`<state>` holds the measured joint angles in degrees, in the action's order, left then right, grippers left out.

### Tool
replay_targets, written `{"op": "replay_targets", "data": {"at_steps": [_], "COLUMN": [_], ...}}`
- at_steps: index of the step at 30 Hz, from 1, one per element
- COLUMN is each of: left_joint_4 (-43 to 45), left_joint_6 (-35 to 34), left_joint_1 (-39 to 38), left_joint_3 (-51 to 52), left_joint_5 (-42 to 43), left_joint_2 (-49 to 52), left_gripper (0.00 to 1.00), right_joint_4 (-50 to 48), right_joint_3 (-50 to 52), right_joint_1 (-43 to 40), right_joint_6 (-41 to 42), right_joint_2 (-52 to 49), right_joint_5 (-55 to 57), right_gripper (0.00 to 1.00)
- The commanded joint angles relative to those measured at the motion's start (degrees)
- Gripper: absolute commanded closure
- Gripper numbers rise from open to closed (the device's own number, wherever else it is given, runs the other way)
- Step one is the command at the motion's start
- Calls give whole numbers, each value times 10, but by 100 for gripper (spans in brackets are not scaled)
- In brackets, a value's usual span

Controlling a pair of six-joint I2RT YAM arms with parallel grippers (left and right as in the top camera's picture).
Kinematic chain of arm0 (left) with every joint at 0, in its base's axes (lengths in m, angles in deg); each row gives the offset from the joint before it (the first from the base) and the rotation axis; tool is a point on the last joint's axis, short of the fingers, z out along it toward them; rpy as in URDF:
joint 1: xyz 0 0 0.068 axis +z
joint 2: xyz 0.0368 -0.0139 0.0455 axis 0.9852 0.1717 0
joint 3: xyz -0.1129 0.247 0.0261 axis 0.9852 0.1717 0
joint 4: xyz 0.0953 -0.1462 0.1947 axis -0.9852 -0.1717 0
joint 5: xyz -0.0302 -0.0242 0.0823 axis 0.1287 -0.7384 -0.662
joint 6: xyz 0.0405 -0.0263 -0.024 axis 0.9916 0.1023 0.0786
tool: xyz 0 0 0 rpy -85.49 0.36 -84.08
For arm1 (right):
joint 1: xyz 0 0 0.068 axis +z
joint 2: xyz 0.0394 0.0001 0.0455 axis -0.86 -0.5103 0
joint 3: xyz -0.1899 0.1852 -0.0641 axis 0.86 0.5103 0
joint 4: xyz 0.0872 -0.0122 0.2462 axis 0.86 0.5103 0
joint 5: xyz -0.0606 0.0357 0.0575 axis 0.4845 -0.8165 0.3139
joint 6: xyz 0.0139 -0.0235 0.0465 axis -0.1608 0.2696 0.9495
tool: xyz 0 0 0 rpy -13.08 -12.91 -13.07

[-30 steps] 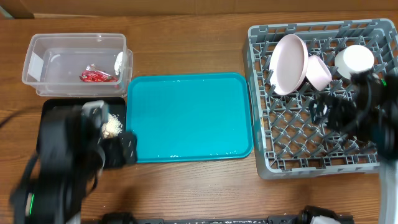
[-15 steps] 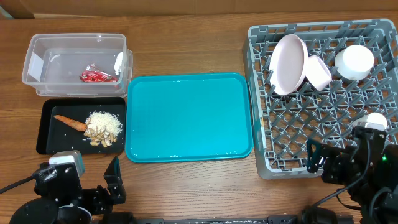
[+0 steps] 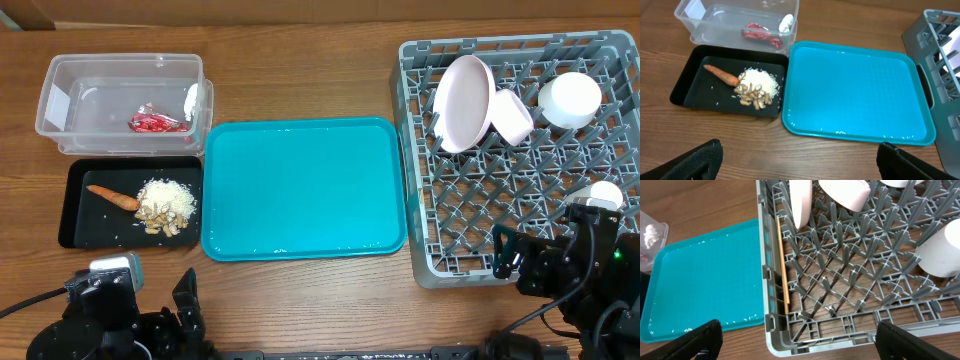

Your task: Sort waste into correct bins and load items into the dishwasher

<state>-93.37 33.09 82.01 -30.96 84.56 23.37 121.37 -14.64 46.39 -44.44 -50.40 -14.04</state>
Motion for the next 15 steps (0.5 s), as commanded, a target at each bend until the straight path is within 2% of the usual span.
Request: {"op": "replay_targets", "data": {"at_steps": [1,8,12,15], "left_joint_4": [-6,-10,-10,-10], "left_joint_6": [-2,-2,-2,-2], "left_joint_1": [0,0,0,0], "left_joint_3": [3,3,3,3], "left_joint_5": [-8,-8,-8,-8], "left_joint_2": [1,1,1,1], "left_gripper": [0,0,0,0], "right_joint_4": [0,0,-10,-24], "right_joint_3": [2,2,2,3], "right_joint_1": [0,1,17,42], "right_joint_6": [-2,-2,-4,-4], "right_joint_2": [3,10,25,46], "right_joint_5": [5,5,84,97], "right_gripper": [0,0,0,0]}}
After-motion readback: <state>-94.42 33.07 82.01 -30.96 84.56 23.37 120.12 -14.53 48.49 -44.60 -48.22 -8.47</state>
